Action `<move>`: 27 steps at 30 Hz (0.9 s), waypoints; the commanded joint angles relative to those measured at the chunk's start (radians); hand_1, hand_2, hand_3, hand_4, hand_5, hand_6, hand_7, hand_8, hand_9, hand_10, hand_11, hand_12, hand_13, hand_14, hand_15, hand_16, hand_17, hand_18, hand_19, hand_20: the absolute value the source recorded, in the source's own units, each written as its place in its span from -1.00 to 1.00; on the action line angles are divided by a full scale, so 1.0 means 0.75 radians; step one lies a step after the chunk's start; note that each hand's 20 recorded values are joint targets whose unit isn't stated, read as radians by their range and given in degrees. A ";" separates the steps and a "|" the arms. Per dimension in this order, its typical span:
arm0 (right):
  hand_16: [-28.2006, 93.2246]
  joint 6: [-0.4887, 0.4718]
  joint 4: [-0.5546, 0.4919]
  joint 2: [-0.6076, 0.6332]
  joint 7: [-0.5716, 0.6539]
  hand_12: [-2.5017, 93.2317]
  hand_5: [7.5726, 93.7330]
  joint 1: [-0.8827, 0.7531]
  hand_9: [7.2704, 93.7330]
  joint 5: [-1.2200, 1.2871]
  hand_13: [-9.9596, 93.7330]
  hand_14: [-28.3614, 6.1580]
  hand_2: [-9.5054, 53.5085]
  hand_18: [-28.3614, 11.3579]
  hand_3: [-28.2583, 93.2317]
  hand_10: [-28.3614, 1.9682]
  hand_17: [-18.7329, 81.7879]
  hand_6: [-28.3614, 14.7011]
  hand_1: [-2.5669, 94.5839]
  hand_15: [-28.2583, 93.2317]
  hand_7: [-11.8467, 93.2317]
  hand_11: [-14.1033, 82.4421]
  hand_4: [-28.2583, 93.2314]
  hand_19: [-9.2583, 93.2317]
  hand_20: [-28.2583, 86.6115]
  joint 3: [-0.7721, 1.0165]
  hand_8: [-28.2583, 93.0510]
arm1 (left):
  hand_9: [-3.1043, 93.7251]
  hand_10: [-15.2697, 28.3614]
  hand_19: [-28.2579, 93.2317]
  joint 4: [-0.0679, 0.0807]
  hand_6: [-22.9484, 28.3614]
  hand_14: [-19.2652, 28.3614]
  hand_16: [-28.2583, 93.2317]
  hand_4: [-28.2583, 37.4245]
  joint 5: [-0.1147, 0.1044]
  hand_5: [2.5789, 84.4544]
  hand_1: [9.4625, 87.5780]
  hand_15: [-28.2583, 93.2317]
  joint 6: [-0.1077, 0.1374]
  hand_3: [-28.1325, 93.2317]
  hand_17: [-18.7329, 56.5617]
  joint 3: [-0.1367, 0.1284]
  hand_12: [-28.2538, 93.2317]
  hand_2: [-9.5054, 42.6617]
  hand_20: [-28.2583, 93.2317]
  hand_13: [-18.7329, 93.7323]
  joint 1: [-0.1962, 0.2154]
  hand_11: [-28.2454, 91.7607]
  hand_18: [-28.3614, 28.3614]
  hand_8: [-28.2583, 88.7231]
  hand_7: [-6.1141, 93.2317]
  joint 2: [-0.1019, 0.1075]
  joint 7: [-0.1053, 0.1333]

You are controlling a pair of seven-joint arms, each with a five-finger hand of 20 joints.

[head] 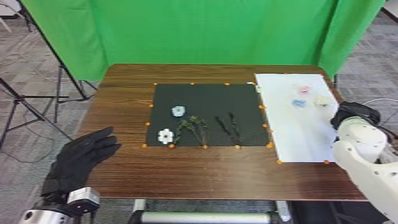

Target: Arrange flowers

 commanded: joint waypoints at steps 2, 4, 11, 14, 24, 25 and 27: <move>-0.09 0.061 0.013 0.012 -0.019 -0.24 0.67 -0.002 0.77 -0.046 0.47 0.04 -0.90 -0.88 0.66 0.28 -0.18 0.30 0.15 0.64 -0.31 -0.08 -1.00 0.74 0.02 -0.038 -0.52 | -0.14 0.71 0.42 0.000 0.43 1.00 -0.73 -0.59 -0.005 0.03 -0.57 0.41 0.005 0.82 -0.75 -0.002 -0.39 -0.38 -0.29 -0.16 0.026 0.06 0.77 -0.66 -0.61 -0.003 0.012; -0.09 0.075 0.004 0.013 -0.023 -0.24 0.68 0.009 0.78 -0.039 0.48 0.05 -0.90 -0.88 0.67 0.27 -0.18 0.29 0.16 0.64 -0.31 -0.08 -1.00 0.74 0.02 -0.041 -0.51 | -0.14 0.71 0.42 -0.002 0.43 1.00 -0.73 -0.59 -0.006 0.03 -0.57 0.41 0.006 0.82 -0.75 -0.007 -0.39 -0.38 -0.29 -0.16 0.029 0.06 0.77 -0.66 -0.61 -0.003 0.010; -0.08 0.153 -0.061 0.030 -0.077 -0.25 0.69 0.069 0.80 -0.042 0.50 0.05 -0.90 -0.88 0.68 0.26 -0.18 0.28 0.16 0.63 -0.32 -0.06 -1.00 0.75 0.03 -0.088 -0.47 | -0.14 0.71 0.42 -0.005 0.43 1.00 -0.73 -0.59 -0.001 0.03 -0.57 0.41 0.005 0.82 -0.75 -0.020 -0.39 -0.38 -0.29 -0.16 0.040 0.05 0.77 -0.66 -0.61 -0.009 0.007; -0.07 0.179 -0.096 0.035 -0.106 -0.25 0.70 0.112 0.80 -0.043 0.50 0.04 -0.91 -0.88 0.68 0.26 -0.18 0.27 0.16 0.63 -0.33 -0.06 -1.00 0.75 0.04 -0.127 -0.46 | -0.14 0.71 0.42 -0.006 0.43 1.00 -0.73 -0.59 0.005 0.03 -0.57 0.41 0.001 0.82 -0.75 -0.025 -0.39 -0.38 -0.29 -0.16 0.036 0.06 0.77 -0.66 -0.61 -0.013 -0.003; -0.08 0.246 -0.252 -0.020 -0.257 -0.25 0.71 0.312 0.80 0.009 0.50 0.03 -0.90 -0.89 0.69 0.25 -0.18 0.26 0.16 0.64 -0.34 -0.04 -1.00 0.75 0.04 -0.358 -0.44 | -0.14 0.71 0.42 -0.013 0.43 1.00 -0.74 -0.59 -0.021 0.03 -0.57 0.41 0.022 0.81 -0.75 -0.044 -0.39 -0.37 -0.29 -0.16 0.060 0.06 0.77 -0.66 -0.61 0.033 0.023; -0.08 0.252 -0.258 -0.044 -0.269 -0.25 0.71 0.342 0.80 0.015 0.50 0.03 -0.90 -0.89 0.69 0.25 -0.18 0.26 0.16 0.64 -0.34 -0.04 -1.00 0.75 0.04 -0.395 -0.44 | -0.14 0.71 0.42 -0.015 0.43 1.00 -0.73 -0.59 -0.013 0.03 -0.57 0.41 0.018 0.81 -0.75 -0.047 -0.39 -0.37 -0.29 -0.16 0.057 0.06 0.77 -0.66 -0.61 0.021 0.012; -0.08 0.228 -0.254 -0.133 -0.301 -0.25 0.71 0.384 0.80 0.002 0.50 0.04 -0.90 -0.88 0.69 0.25 -0.18 0.26 0.15 0.64 -0.34 -0.04 -1.00 0.75 0.04 -0.433 -0.44 | -0.14 0.71 0.42 -0.016 0.43 1.00 -0.73 -0.59 -0.011 0.03 -0.57 0.41 0.017 0.81 -0.75 -0.050 -0.39 -0.38 -0.29 -0.16 0.062 0.06 0.77 -0.66 -0.61 0.016 0.011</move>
